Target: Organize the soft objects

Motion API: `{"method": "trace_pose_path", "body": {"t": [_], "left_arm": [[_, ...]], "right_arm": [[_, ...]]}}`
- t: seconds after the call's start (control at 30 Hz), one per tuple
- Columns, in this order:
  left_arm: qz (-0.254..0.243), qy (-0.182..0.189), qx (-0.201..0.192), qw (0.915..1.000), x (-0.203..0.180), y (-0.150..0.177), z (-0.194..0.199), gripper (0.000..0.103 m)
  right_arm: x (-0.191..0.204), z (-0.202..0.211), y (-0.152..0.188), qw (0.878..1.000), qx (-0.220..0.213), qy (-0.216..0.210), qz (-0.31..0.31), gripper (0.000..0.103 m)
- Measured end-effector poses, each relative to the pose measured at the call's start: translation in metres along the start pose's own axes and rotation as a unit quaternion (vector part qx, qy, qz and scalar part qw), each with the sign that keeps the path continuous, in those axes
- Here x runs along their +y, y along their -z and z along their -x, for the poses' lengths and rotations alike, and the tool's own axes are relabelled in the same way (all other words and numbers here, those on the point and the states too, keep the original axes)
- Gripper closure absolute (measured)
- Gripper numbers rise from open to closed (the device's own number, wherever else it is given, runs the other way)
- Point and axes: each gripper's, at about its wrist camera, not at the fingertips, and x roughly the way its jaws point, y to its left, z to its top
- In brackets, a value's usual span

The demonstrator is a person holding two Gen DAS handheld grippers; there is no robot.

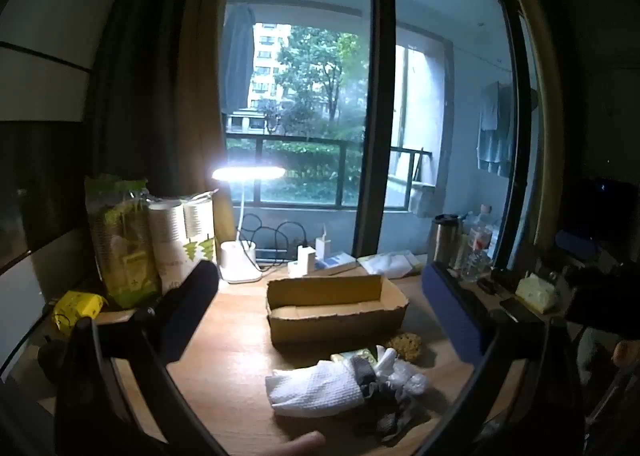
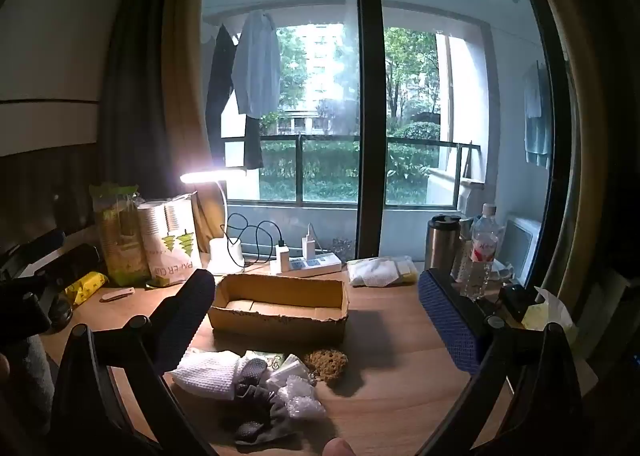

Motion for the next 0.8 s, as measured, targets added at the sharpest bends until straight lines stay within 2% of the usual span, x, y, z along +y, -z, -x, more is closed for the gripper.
{"method": "trace_pose_path", "body": {"t": [0.33, 0.57, 0.8], "left_arm": [[0.003, 0.0, 0.026, 0.9997, 0.004, -0.002, -0.005, 0.001], [0.0, 0.003, 0.006, 1.0, -0.002, -0.005, 0.003, 0.001], [-0.002, 0.006, 0.005, 1.0, -0.006, -0.005, 0.007, 0.001]], "right_arm": [[-0.001, 0.004, -0.003, 1.0, -0.024, 0.002, -0.007, 0.0], [-0.002, 0.004, -0.001, 1.0, -0.025, 0.001, -0.008, 0.0], [-0.001, 0.006, -0.002, 1.0, -0.026, 0.0, -0.007, 0.0]]}}
